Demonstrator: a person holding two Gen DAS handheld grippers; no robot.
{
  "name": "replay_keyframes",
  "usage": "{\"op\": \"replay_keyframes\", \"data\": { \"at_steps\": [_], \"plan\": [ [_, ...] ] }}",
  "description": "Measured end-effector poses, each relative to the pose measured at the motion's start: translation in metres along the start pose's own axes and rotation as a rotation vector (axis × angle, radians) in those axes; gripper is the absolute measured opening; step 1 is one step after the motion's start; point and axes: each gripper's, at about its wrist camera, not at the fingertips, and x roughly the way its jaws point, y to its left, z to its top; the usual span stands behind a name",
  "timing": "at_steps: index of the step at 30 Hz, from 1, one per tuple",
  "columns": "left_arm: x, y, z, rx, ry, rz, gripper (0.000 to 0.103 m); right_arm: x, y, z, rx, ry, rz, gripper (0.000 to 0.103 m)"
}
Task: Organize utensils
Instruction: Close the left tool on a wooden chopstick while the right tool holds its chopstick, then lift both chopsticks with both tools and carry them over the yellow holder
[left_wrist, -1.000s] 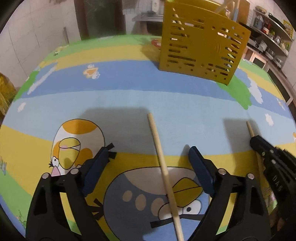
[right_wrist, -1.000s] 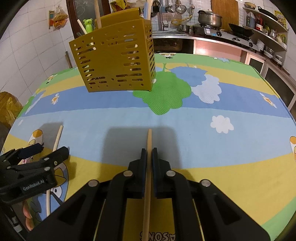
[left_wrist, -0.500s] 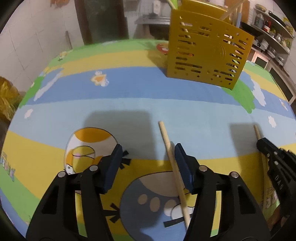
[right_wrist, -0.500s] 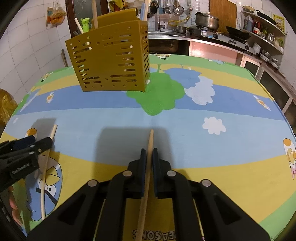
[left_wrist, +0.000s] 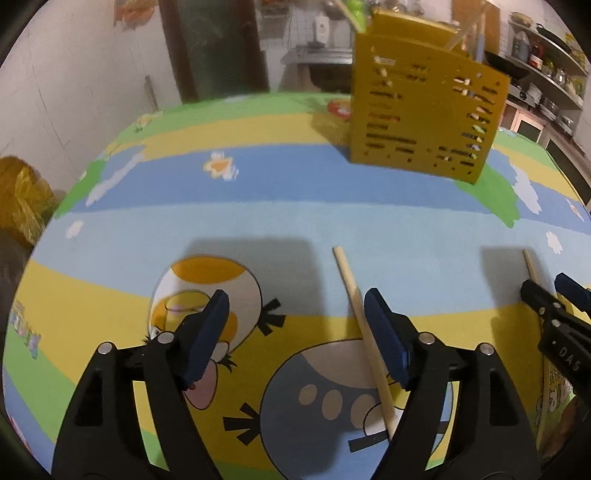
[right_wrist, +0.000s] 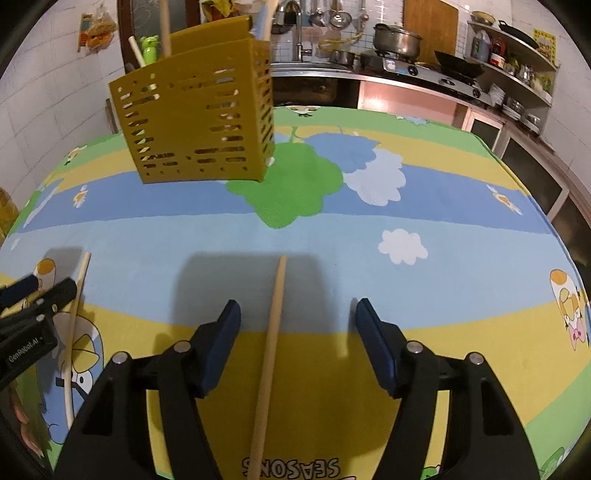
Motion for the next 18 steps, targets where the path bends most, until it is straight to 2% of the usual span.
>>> {"op": "replay_keyframes", "data": {
  "at_steps": [3, 7, 14, 18],
  "plan": [
    [0.007, -0.003, -0.002, 0.0, 0.038, -0.023, 0.073, 0.001, -0.001, 0.0, 0.007, 0.005, -0.008, 0.065],
    [0.006, -0.01, 0.0, 0.006, 0.056, -0.066, 0.053, 0.003, 0.0, 0.001, 0.019, 0.009, -0.018, 0.062],
    [0.012, -0.024, 0.014, 0.069, 0.068, -0.085, 0.019, 0.006, 0.007, 0.008, 0.008, 0.031, -0.012, 0.035],
    [0.018, -0.031, 0.026, 0.107, 0.083, -0.078, 0.008, 0.011, 0.009, 0.016, 0.018, 0.042, 0.016, 0.018]
  ]
}}
